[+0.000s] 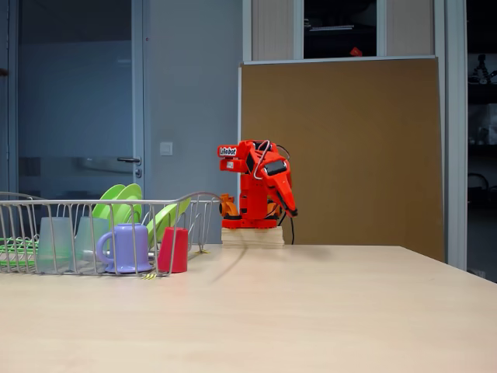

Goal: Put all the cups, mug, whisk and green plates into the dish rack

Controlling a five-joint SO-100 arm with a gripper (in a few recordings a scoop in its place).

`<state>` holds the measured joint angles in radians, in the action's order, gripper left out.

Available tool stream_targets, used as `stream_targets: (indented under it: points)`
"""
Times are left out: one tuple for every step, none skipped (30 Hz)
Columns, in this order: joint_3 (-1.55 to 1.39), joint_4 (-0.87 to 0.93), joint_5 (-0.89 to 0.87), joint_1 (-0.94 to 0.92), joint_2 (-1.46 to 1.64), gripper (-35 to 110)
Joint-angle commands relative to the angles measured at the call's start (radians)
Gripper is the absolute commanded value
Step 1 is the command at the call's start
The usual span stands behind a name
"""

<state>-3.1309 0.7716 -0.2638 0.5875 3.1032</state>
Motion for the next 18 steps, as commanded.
stream_targets:
  points:
    - [-0.011, 0.127, 0.242, 0.028, 0.057, 0]
    - [-0.011, 0.17, 0.288, 0.034, 0.072, 0]
    - [-0.011, 0.213, 0.336, 0.04, 0.091, 1]
    - [-0.011, 0.253, 0.383, 0.051, 0.109, 2]
    - [-0.011, 0.305, 0.434, 0.06, 0.138, 4]
    - [-0.011, 0.345, 0.449, 0.067, 0.163, 6]
    - [-0.011, 0.368, 0.462, 0.072, 0.187, 5]
    - [-0.011, 0.394, 0.465, 0.072, 0.215, 3]
    - [-0.011, 0.42, 0.463, 0.067, 0.238, 2]
    - [-0.011, 0.434, 0.462, 0.063, 0.25, 0]
    - [-0.011, 0.454, 0.463, 0.067, 0.252, 0]
    - [-0.011, 0.456, 0.463, 0.071, 0.255, 0]
    - [-0.011, 0.456, 0.465, 0.072, 0.255, 0]
    - [-0.011, 0.457, 0.466, 0.077, 0.256, 0]
    - [-0.011, 0.457, 0.466, 0.081, 0.258, 0]
    - [-0.011, 0.459, 0.466, 0.083, 0.259, 0]
    - [-0.011, 0.462, 0.463, 0.087, 0.264, 0]
    - [-0.011, 0.465, 0.463, 0.097, 0.27, 0]
